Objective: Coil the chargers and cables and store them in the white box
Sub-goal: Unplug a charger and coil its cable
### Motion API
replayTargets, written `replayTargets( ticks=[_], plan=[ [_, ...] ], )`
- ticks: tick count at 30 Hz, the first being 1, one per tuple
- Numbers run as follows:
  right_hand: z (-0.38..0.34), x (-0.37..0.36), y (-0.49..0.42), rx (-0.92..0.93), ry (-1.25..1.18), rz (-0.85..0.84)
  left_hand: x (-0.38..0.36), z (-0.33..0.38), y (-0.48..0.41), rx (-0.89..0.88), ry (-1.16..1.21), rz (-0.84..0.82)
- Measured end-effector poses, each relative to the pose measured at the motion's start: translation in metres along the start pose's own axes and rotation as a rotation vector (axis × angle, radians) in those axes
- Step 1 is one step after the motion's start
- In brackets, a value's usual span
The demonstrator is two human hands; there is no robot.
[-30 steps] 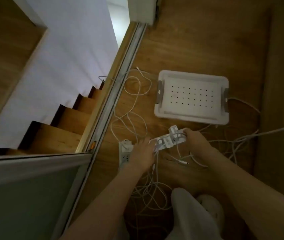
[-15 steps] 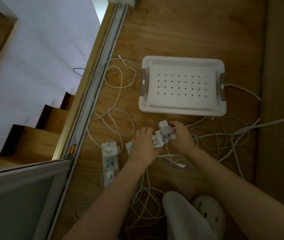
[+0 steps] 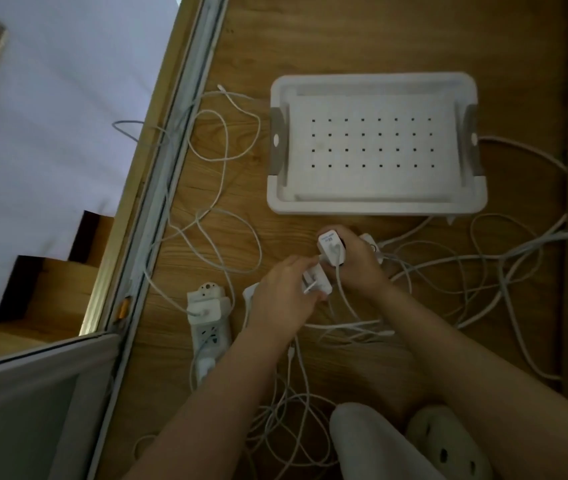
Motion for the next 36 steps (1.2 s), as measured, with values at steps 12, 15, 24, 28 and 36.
replayTargets(
  ticks=[12,15,24,28,36],
  plan=[
    [0.007,-0.017,0.002,-0.011,-0.169,0.141,-0.006,0.003,0.005,-0.066,-0.142,0.003],
    [0.006,-0.017,0.002,-0.031,-0.209,0.121,-0.003,0.005,0.004,-0.058,-0.165,-0.004],
    [-0.042,0.024,0.004,0.161,-0.144,0.055,-0.002,0.005,0.004,-0.018,-0.208,0.008],
    [-0.041,0.042,0.011,0.125,-0.128,0.062,-0.003,0.006,0.004,-0.003,-0.207,0.007],
    [-0.066,0.049,0.019,0.139,-0.094,0.077,-0.006,0.005,0.007,0.033,-0.223,-0.014]
  ],
)
Point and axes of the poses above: each hand's wrist, its own y-axis away from the middle knuckle, its own x-axis out of the back of the hand, z = x × y, the point moved 3 cm from there along -y, towards the middle knuckle, and after that the axes turned 10 degrees about x, right-handed, at the moved point
